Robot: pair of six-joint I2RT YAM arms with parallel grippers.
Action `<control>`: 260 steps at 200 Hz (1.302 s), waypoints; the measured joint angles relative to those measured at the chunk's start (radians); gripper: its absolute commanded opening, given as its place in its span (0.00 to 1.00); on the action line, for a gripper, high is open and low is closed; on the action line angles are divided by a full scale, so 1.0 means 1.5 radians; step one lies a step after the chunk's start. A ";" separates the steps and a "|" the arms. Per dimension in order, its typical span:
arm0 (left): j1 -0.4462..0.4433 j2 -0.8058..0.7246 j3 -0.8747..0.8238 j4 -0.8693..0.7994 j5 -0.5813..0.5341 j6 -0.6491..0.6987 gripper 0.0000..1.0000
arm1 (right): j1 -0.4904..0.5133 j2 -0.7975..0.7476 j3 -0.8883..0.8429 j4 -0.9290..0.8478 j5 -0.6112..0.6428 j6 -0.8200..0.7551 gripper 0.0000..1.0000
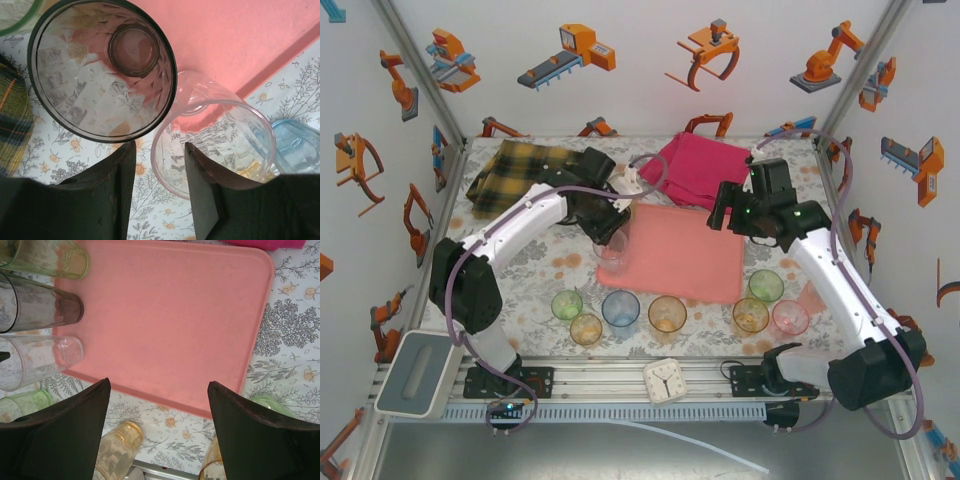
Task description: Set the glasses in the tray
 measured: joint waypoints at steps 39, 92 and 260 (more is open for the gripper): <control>0.000 -0.009 0.012 -0.015 0.000 0.000 0.48 | -0.001 0.000 0.000 0.000 0.000 0.000 0.72; 0.000 -0.047 0.018 -0.053 0.000 0.004 0.62 | -0.001 0.000 0.000 -0.001 -0.001 -0.001 0.72; 0.185 -0.200 -0.006 -0.068 0.014 -0.068 0.82 | 0.007 0.039 0.094 -0.146 -0.063 -0.056 0.68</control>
